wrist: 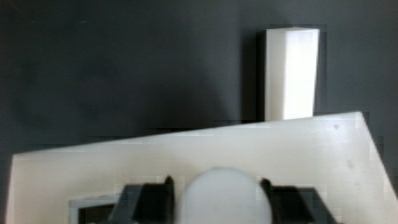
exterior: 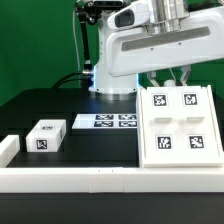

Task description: Assemble cabinet

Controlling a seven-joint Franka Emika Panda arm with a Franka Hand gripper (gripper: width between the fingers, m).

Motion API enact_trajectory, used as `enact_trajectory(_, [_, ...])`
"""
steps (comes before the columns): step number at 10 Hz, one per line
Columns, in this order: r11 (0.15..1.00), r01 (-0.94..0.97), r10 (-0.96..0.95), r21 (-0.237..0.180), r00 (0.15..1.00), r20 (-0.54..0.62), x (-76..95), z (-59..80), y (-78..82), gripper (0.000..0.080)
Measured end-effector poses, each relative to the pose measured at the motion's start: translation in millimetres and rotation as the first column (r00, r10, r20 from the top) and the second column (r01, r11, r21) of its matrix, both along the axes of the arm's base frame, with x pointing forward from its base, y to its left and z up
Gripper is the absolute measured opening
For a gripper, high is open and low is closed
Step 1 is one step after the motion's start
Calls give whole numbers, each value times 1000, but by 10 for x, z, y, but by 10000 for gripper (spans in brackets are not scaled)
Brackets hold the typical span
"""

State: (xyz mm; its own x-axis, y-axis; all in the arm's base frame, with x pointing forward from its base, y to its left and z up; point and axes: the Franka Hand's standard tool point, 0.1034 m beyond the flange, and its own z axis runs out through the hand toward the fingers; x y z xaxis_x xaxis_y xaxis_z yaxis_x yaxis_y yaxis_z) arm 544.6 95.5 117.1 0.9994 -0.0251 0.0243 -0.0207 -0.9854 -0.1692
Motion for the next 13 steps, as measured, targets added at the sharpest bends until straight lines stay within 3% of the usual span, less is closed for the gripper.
enact_trajectory(2, [1000,0,0,1,1000,-6,-9,14,2,222])
enact_trajectory(4, [1000,4,-3,13,996,-87,-120,296,-41,222])
enact_trajectory(5, [1000,5,-2,21,993,-115,-107,458,-68,222])
enact_trajectory(7, [999,6,-2,32,991,-137,3,636,-59,222])
enact_trajectory(9, [999,20,-15,31,991,-129,119,525,-60,222])
enact_trajectory(13, [998,55,-50,31,988,-143,164,399,-187,222])
